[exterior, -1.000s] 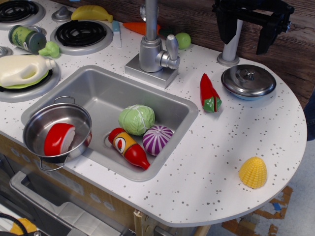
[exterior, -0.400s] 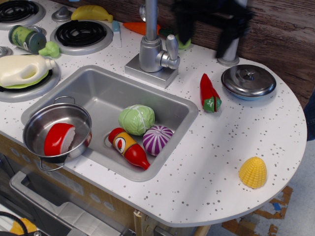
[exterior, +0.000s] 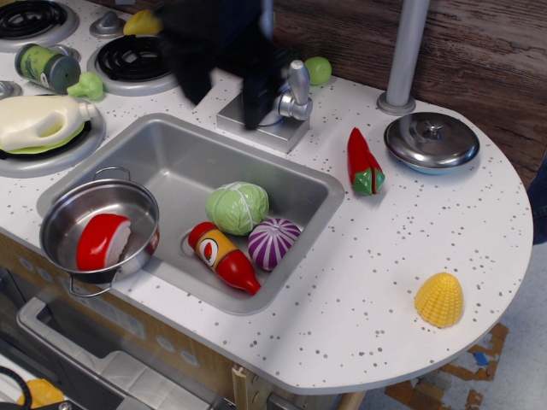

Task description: Take sushi out of pan

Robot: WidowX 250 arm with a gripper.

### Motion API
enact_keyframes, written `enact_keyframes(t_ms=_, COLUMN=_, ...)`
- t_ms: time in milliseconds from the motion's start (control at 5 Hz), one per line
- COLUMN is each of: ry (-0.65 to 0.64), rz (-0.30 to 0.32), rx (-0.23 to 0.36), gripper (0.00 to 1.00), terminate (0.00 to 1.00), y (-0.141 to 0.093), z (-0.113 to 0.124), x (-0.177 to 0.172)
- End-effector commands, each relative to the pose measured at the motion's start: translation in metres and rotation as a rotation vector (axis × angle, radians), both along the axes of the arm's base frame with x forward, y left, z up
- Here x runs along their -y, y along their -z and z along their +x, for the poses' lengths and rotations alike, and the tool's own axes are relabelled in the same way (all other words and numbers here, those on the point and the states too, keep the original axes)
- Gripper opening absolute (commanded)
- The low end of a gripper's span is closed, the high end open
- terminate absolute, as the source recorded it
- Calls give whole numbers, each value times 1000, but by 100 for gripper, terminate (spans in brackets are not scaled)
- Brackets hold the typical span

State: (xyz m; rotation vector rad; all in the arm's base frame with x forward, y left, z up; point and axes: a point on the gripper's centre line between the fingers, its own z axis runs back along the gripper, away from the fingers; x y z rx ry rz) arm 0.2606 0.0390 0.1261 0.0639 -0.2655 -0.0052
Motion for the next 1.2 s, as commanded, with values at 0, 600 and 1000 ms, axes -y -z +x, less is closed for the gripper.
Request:
enact_keyframes(t_ms=0, ry=-38, rz=-31, rx=12, gripper=100, terminate=0, y=10, z=-28, x=-27)
enact_keyframes(t_ms=600, ry=-197, rz=-15, rx=6, gripper=100, terminate=0, y=53, z=-55, x=-69)
enact_keyframes(t_ms=1000, ry=-199, rz=-43, rx=2, gripper=100, terminate=0, y=81, z=-59, x=-83)
